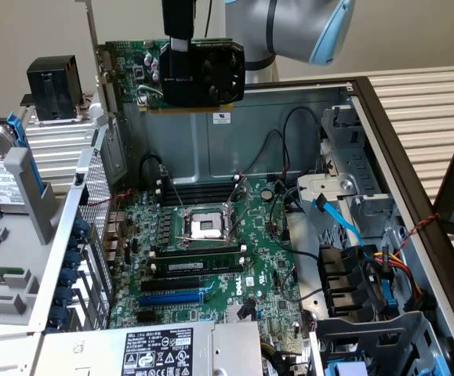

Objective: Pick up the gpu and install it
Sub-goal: 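Insert the gpu into the slot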

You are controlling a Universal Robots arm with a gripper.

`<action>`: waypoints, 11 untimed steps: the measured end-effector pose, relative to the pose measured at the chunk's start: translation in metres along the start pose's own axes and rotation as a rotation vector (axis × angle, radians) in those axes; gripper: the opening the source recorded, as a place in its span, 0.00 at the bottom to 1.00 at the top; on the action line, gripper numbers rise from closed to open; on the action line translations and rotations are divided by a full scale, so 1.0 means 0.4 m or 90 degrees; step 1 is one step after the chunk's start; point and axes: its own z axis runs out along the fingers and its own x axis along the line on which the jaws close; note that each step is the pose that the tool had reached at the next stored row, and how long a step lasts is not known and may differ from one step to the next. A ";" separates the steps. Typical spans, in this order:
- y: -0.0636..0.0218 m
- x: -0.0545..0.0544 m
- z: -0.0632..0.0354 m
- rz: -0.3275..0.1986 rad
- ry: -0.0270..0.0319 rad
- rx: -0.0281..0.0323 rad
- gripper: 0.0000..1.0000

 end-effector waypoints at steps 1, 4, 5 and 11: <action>0.000 0.000 0.000 0.000 0.0000 0.0000 0.27; 0.000 0.000 0.002 0.000 0.0000 0.0002 0.27; -0.001 0.000 0.005 -0.001 0.0001 0.0004 0.27; -0.004 -0.001 0.032 -0.005 0.0005 0.0012 0.27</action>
